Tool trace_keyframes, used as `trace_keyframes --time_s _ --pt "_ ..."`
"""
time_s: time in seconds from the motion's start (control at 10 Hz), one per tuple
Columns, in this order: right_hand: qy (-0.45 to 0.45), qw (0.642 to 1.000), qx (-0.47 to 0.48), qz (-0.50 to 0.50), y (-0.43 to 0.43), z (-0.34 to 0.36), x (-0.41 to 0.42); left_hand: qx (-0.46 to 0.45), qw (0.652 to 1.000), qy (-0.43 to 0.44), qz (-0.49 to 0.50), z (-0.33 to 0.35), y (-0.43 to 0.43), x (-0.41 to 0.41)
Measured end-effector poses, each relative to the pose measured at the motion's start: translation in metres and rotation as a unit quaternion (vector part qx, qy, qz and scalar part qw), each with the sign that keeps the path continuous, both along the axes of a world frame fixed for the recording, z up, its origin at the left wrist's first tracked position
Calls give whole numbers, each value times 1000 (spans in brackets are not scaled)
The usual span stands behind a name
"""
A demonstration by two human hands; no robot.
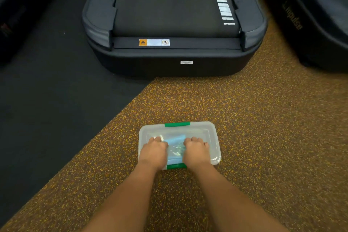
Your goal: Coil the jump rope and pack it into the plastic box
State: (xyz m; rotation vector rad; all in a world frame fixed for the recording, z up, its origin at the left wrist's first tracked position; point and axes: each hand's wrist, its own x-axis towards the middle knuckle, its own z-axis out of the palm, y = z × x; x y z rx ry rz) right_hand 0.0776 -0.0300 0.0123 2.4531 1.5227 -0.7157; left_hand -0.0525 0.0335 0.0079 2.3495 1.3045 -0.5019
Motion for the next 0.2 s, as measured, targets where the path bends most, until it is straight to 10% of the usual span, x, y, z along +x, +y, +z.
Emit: trace_keyframes --time_s 0.2 --pt "17 995 65 72 32 22 12 23 999 -31 11 31 32 16"
